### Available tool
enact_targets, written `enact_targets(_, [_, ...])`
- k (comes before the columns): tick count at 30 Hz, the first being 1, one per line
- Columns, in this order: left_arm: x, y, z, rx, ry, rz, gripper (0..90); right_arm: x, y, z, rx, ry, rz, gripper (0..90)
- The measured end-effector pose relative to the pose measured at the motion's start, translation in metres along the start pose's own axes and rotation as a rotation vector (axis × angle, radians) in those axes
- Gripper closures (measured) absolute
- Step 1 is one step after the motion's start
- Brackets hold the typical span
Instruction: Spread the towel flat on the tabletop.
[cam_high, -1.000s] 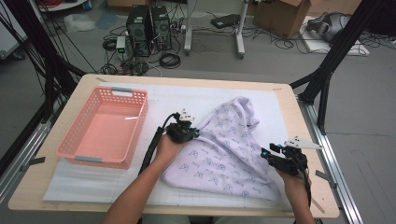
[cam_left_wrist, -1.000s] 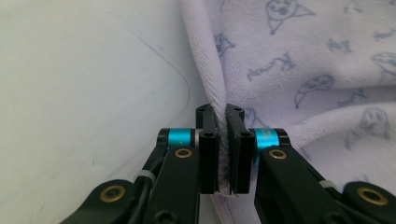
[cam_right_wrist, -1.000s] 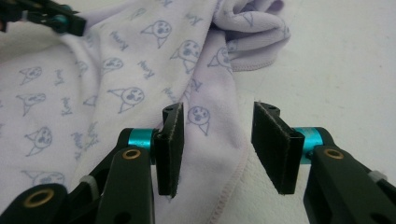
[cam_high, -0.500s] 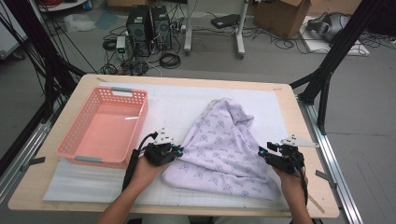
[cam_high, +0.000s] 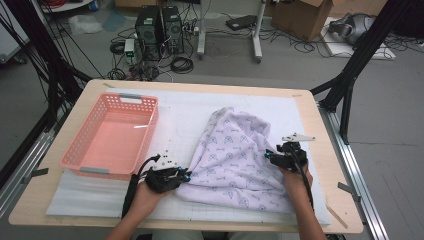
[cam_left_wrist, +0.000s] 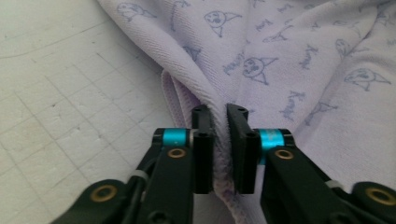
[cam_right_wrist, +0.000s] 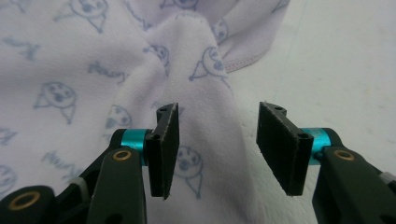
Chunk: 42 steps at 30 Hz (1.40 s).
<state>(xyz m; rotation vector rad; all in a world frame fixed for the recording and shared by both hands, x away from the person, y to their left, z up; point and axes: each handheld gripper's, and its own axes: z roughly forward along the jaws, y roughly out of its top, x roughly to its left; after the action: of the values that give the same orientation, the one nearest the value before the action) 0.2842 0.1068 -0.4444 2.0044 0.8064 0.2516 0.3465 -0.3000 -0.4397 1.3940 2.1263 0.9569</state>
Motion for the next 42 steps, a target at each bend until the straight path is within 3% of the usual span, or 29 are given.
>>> enact_targets(2, [0.004,0.003,0.002,-0.005,0.009,-0.022,60.1,0.000,0.001,0.008,0.032,0.000,-0.016,53.8])
enact_targets(4, [0.008,0.009,0.003,-0.018,0.024,-0.042,50.6,0.000,0.001,0.007,0.026,0.038,-0.026,72.6])
enact_targets(5, [0.011,0.013,0.004,-0.029,0.027,-0.058,47.6,0.000,0.001,0.004,0.030,0.047,-0.053,81.0])
enact_targets(7, [0.017,0.021,0.007,-0.048,0.028,-0.080,44.7,0.000,0.001,-0.002,0.031,0.055,-0.083,83.4])
enact_targets(13, [0.028,0.043,0.021,-0.075,0.057,-0.076,43.2,-0.012,-0.010,-0.038,0.012,0.014,-0.129,83.8])
enact_targets(17, [0.036,0.050,0.030,-0.102,0.077,-0.106,46.1,-0.023,-0.026,-0.062,0.044,-0.039,-0.115,83.8])
enact_targets(21, [0.043,0.054,0.043,-0.105,0.081,-0.135,51.7,-0.030,-0.036,-0.076,0.031,-0.044,-0.079,75.7])
enact_targets(25, [0.046,0.062,0.056,-0.102,0.075,-0.145,55.6,-0.028,-0.029,-0.082,-0.076,-0.029,-0.036,61.6])
enact_targets(28, [0.050,0.070,0.067,-0.085,0.089,-0.146,52.2,-0.023,-0.020,-0.081,-0.123,-0.013,-0.031,61.0])
enact_targets(34, [0.062,0.082,0.089,-0.064,0.111,-0.161,43.8,-0.016,-0.005,-0.060,-0.117,0.016,-0.046,56.1])
enact_targets(40, [0.067,0.089,0.109,-0.025,0.108,-0.154,41.0,-0.025,0.016,-0.029,-0.064,0.016,-0.033,47.8])
enact_targets(42, [0.066,0.092,0.116,0.007,0.104,-0.149,40.3,-0.027,0.025,-0.018,-0.048,0.039,-0.029,43.8])
